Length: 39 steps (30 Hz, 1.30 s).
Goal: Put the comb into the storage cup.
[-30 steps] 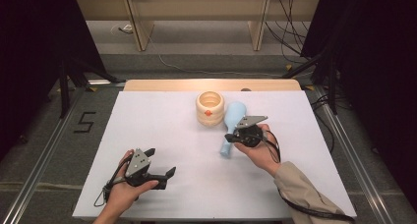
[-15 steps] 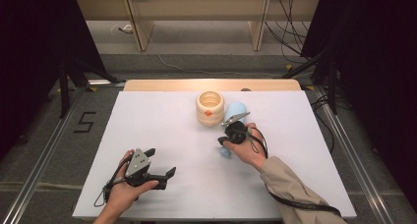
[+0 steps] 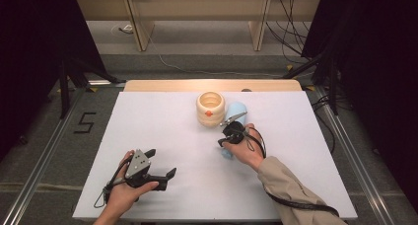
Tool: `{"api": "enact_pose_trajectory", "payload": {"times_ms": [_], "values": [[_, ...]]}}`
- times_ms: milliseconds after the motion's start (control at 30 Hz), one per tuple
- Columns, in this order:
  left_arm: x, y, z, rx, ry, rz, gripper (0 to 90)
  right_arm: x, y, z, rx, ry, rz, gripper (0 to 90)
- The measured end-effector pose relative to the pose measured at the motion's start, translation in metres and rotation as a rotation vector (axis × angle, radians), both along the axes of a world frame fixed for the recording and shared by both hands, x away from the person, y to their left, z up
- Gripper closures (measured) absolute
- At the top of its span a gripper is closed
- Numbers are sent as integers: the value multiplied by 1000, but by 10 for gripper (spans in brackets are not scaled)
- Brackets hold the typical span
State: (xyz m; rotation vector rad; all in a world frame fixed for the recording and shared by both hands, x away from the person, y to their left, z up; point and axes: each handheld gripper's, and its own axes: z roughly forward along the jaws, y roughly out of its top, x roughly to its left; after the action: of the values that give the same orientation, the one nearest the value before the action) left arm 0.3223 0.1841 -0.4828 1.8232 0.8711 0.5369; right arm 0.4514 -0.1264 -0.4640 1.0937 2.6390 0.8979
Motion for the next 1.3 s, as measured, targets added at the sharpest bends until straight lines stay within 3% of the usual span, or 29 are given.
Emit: {"api": "enact_pose_trajectory", "payload": {"times_ms": [267, 500, 967, 1133, 1300], "values": [[-1, 0, 1, -3, -4, 0, 34, -2, -15, 8, -49, 6, -75, 900], [-1, 0, 1, -4, -5, -1, 35, -2, -28, 10, -62, 20, -112, 900], [-1, 0, 1, -3, -4, -2, 36, -8, -56, 18, -39, 28, -151, 900], [-1, -1, 0, -2, -2, -3, 37, -8, -53, 15, -34, 48, -140, 900], [-1, -1, 0, -2, -3, -4, 38, -7, -42, 3, -85, 79, -124, 900]]}}
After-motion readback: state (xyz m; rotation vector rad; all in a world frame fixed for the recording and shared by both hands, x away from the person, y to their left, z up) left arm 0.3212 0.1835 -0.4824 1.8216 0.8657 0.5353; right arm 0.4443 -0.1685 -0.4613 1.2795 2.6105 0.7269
